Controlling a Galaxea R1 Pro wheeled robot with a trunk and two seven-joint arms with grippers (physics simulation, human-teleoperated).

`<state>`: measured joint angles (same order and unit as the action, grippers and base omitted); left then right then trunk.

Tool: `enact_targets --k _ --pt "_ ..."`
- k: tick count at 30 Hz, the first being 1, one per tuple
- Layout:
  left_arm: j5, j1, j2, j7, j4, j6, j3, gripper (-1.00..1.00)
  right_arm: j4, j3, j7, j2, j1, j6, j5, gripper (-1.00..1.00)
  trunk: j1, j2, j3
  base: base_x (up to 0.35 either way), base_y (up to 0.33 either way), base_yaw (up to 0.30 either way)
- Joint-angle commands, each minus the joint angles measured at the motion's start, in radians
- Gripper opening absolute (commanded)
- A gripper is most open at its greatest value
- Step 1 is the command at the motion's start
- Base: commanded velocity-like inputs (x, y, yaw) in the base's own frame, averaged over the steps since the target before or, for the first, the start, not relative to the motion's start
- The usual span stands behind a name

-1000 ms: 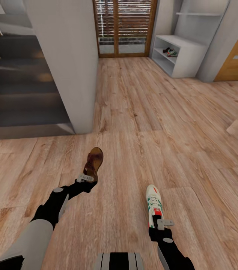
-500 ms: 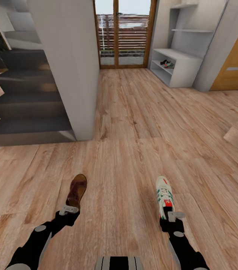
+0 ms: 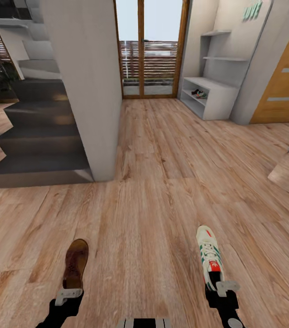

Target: Pick up the two gym shoes and the two sandals from the corridor floor and place them onto the hallstand (shoe rack) in the corridor, making sure they are on the rack and not on the floor. Arrange them so the two gym shoes are next to each other and the two sandals are next to each other.

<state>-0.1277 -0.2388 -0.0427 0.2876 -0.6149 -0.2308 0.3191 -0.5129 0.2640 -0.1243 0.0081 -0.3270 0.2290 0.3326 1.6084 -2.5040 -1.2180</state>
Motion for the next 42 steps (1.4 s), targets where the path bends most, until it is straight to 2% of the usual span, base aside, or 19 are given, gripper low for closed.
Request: enact_targets --k 1,2,5,8,11,18,25,32,40,42 --pt "-0.006 0.006 0.001 0.006 0.006 -0.021 0.011 -1.0 0.036 0.006 -0.002 0.002 0.001 0.038 0.01 -1.0 -0.001 0.0 0.005 0.0 0.0 0.0" --pt "0.002 0.023 0.0 0.006 0.019 -0.058 0.03 -1.0 0.07 0.006 -0.002 0.003 0.002 0.072 0.01 -1.0 -0.001 0.0 0.011 0.0 0.0 0.0" --pt "0.007 0.045 -0.001 0.007 0.029 -0.091 0.071 -1.0 0.143 0.005 -0.002 0.005 0.004 0.159 0.011 -1.0 -0.002 0.001 0.027 0.0 0.0 0.0" --pt "0.007 0.056 0.0 0.008 0.033 -0.101 0.095 -1.0 0.187 0.006 -0.003 0.005 0.005 0.217 0.013 -1.0 -0.004 0.002 0.043 0.0 0.0 0.0" --pt "0.007 0.06 -0.002 0.008 0.04 -0.106 0.103 -1.0 0.206 0.006 -0.003 0.005 0.005 0.239 0.014 -1.0 -0.005 0.002 0.059 0.0 0.0 0.0" --pt "0.01 0.062 -0.002 0.008 0.054 -0.109 0.108 -1.0 0.216 0.006 -0.004 0.004 0.005 0.249 0.011 -1.0 -0.008 0.004 0.097 0.0 0.0 0.0" --pt "0.01 0.062 -0.006 0.008 0.051 -0.113 0.109 -1.0 0.233 0.006 -0.005 0.004 0.005 0.25 0.01 -1.0 -0.035 0.053 0.13 0.0 0.0 0.0" --pt "0.002 0.063 -0.006 0.01 0.056 -0.203 0.108 -1.0 0.236 0.006 -0.005 0.003 0.005 0.25 0.01 -1.0 -0.062 0.102 0.163 0.0 0.0 0.0" --pt "-0.001 0.063 -0.006 0.015 0.056 -0.224 0.105 -1.0 0.237 0.006 -0.006 0.003 0.005 0.25 0.01 -1.0 -0.093 0.158 0.201 0.0 0.0 0.0" --pt "-0.001 0.063 -0.006 0.017 0.056 -0.225 0.105 -1.0 0.238 0.006 -0.006 0.004 0.005 0.25 0.01 -1.0 -0.093 0.158 0.204 0.0 0.0 0.0"
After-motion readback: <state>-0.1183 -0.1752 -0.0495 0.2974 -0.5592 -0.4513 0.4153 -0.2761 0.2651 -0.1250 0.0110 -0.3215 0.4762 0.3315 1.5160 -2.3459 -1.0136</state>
